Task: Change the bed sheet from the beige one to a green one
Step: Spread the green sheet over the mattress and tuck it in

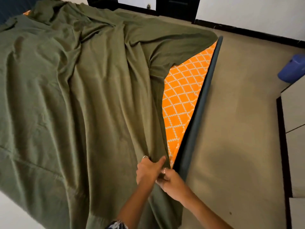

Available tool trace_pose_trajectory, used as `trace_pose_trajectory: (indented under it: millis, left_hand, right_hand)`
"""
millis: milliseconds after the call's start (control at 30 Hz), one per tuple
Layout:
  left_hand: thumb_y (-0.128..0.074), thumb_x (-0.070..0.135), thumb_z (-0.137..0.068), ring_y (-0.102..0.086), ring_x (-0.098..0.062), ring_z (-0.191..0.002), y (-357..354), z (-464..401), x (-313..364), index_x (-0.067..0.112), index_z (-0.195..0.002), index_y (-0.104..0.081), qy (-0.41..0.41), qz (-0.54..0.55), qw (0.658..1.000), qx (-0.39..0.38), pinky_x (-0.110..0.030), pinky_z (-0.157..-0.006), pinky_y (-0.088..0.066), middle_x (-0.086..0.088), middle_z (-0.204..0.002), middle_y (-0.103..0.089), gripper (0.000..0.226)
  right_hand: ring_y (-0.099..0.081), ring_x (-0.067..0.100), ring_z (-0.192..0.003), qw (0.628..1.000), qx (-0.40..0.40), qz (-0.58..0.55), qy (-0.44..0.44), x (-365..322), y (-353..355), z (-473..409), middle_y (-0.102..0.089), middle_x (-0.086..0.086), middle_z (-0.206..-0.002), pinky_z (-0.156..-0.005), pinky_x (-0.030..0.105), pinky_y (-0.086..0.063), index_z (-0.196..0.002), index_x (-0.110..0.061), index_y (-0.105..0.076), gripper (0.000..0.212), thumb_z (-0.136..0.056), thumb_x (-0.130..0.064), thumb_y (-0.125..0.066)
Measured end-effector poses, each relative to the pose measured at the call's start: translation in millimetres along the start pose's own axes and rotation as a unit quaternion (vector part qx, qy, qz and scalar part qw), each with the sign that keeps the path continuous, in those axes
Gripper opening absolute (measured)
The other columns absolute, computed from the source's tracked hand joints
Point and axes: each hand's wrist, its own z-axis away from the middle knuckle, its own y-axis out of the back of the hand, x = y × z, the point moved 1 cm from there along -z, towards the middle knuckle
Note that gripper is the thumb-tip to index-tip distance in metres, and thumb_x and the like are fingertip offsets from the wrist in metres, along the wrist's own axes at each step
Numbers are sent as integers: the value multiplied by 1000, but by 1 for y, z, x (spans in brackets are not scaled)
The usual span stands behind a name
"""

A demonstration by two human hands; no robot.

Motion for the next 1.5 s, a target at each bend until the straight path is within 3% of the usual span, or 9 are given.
trace_pose_trajectory:
  millis: [100,200,433,733,933,1067,1200,1433,1500]
  left_hand:
    - [-61,24,-90,-62,-31,-92,6,-17,-8,2,-91,-60,-7,7,1000,15,-32,-78,-49,-15,-95,-66,22]
    - [-62,23,-91,-65,-28,-78,21,-23,-16,6,-82,-63,9,110,994,-6,-38,-67,-54,-12,-81,-67,19]
    - [-61,15,-92,-66,-15,-71,39,-6,-9,4,-94,-66,33,188,980,-45,-20,-54,-50,-17,-90,-71,12]
    - [-65,13,-89,-70,-14,-74,28,6,12,7,-86,-70,6,187,981,-49,-21,-63,-51,-6,-79,-74,9]
    - [-67,25,-88,-64,-5,-74,15,8,25,17,-82,-68,4,46,999,21,-13,-65,-47,7,-77,-69,10]
    - [-65,27,-87,-64,-12,-94,-10,5,39,26,-90,-64,4,-53,999,4,-18,-83,-46,7,-86,-65,3]
    - [-61,29,-90,-59,-13,-112,-43,0,68,29,-104,-58,-16,-119,990,-68,-17,-86,-39,3,-107,-66,14]
    - [-46,40,-96,-53,-23,-122,-89,-21,136,5,-121,-58,-43,-205,965,-160,-25,-94,-38,-11,-128,-57,45]
    - [-50,41,-94,-54,-22,-120,-94,-32,158,7,-119,-59,-45,-208,964,-159,-24,-92,-40,-9,-125,-60,44]
  right_hand:
    - [-53,-4,-60,1000,-9,23,17,-5,12,-2,-60,-22,-64,-61,11,-38,-80,-33,-61,22,-90,-14,-59]
    - [-57,4,-77,981,190,-4,39,7,37,-37,-60,-11,-83,-75,23,-46,-77,-38,-63,27,-81,-12,-58]
    - [-48,34,-121,961,251,111,-39,-4,82,-166,-52,19,-127,-97,34,-38,-128,1,-50,42,-95,-24,-57]
    - [-61,30,-105,961,159,223,-40,-29,98,-237,-65,13,-108,-78,30,-45,-101,-9,-66,19,-86,-20,-67]
    - [-63,22,-64,912,157,-354,-137,-41,159,-227,-63,13,-79,-57,31,-52,-88,-2,-62,8,-90,-3,-54]
    - [-65,17,-60,893,244,-364,-107,2,261,-183,-70,10,-74,-51,27,-52,-74,-6,-72,22,-89,-8,-56]
    - [-65,11,-62,858,431,-211,-183,112,362,-125,-68,22,-103,-53,28,-51,-103,-4,-64,71,-62,-63,-63]
    - [-55,29,-79,912,280,-123,-275,118,362,-60,-62,20,-78,-72,43,-45,-87,10,-63,18,-91,-6,-58]
    - [-59,30,-92,933,230,-81,-264,109,361,-74,-65,23,-103,-89,45,-47,-104,9,-62,20,-93,-7,-58]
